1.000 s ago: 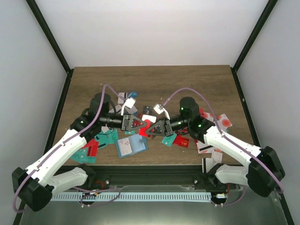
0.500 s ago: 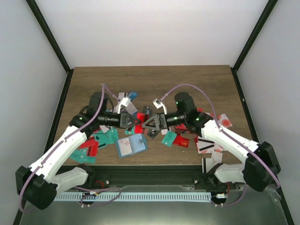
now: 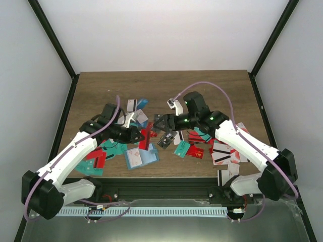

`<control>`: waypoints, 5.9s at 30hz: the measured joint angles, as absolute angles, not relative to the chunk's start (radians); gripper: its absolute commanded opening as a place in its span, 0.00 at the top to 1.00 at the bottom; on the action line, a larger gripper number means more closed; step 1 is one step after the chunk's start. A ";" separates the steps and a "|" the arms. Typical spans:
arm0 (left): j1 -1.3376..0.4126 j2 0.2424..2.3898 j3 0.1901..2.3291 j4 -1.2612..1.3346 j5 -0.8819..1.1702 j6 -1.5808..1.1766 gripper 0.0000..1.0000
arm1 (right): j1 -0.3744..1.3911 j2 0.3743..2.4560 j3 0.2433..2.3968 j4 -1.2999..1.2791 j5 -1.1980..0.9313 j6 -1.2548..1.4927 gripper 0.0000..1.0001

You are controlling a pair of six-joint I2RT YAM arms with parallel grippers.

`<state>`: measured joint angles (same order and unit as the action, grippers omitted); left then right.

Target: Put the credit cards into the card holder

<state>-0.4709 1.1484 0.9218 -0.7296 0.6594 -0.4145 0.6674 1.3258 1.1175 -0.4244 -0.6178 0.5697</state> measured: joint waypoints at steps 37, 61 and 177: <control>-0.471 1.329 0.721 -0.529 0.431 -0.660 0.96 | 0.821 1.778 1.053 -0.477 -0.697 0.445 0.33; -0.469 1.474 0.729 -0.461 0.492 -0.500 0.96 | 0.809 1.916 1.154 -0.417 -0.697 0.474 0.34; -0.469 1.370 0.621 -0.458 0.524 -0.561 0.96 | 0.726 1.826 0.955 -0.321 -0.733 0.378 0.63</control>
<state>-0.4690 1.3705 0.6209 -0.4583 0.5243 -0.5613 0.7261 1.8256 0.9550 -0.3214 -0.7330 0.3779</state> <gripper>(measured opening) 0.040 0.368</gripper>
